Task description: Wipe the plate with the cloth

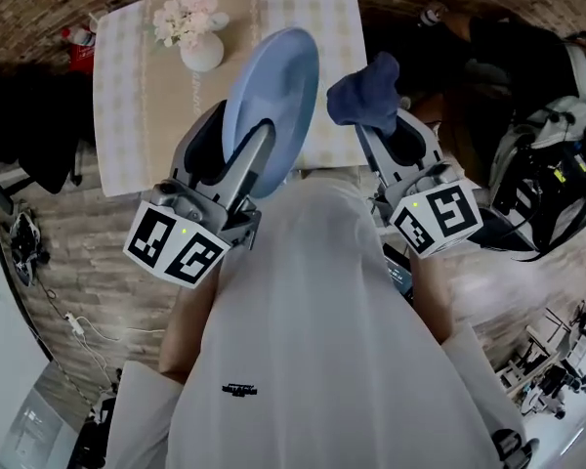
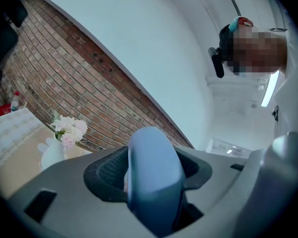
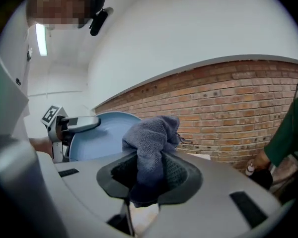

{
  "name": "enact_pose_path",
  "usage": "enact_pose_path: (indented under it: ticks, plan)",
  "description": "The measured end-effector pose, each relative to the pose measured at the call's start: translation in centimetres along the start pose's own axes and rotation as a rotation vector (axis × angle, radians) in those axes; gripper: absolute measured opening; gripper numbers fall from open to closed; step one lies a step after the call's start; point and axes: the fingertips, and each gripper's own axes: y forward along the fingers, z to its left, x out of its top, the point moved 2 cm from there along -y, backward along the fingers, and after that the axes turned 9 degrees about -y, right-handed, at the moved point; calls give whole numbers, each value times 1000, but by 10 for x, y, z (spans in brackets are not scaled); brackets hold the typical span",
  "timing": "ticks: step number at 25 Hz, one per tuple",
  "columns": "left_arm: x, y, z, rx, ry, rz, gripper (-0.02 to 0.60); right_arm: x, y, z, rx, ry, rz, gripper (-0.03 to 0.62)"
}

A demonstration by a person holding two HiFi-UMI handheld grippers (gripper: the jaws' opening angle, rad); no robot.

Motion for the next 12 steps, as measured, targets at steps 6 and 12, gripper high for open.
enact_pose_path:
  ticks: [6,12]
  plan:
    - [-7,1,0,5,-25,16,264,-13,-8,-3,-11,30,18,124]
    - [-12,1,5,24,-43,22,264,-17,-7,-6,8,60,16,124]
